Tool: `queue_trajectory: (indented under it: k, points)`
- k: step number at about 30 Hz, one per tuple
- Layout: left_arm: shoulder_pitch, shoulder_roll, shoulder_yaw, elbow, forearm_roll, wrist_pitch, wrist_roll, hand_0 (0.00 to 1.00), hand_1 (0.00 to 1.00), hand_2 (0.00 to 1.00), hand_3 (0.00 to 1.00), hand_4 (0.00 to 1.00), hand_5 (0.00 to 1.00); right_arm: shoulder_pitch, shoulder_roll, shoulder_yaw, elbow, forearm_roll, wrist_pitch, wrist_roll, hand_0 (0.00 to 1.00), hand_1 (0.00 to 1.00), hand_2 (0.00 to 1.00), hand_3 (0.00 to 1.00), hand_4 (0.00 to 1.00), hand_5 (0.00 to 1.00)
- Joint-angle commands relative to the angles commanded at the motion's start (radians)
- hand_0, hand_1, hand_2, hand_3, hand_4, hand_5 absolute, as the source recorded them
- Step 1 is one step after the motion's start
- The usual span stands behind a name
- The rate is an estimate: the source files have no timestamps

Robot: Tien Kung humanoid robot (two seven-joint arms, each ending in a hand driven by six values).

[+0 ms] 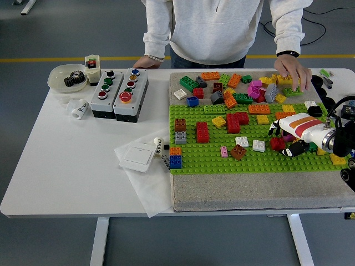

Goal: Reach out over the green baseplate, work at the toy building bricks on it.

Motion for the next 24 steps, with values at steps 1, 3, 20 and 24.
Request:
queue_trajectory:
  k: [1,3,20,24]
  points:
    - [0.000,0.000,0.000,0.000,0.000,0.000,0.000,0.809,0.844,0.899,0.749,0.767,0.698,0.000,0.000,-0.001,0.000,0.001,0.000,0.000,0.389,0.508,0.605,0.628,0.783,0.147]
    - [0.000,0.000,-0.002,0.000,0.003,0.000,0.000,0.809,0.845,0.898,0.748,0.767,0.697,-0.002,0.000,-0.001,0.000,0.003,-0.002,0.002,0.365,0.477,0.569,0.590,0.728,0.120]
    - [0.000,0.001,-0.006,0.000,0.011,-0.001,0.002,0.808,0.844,0.897,0.750,0.769,0.693,-0.004,0.003,-0.018,0.001,-0.001,-0.037,0.008,0.300,0.422,0.497,0.494,0.619,0.129]
    - [-0.001,0.001,-0.009,0.000,0.015,-0.001,0.002,0.809,0.844,0.897,0.750,0.769,0.693,-0.008,0.000,-0.013,0.008,0.002,-0.026,0.006,0.306,0.416,0.496,0.493,0.634,0.120]
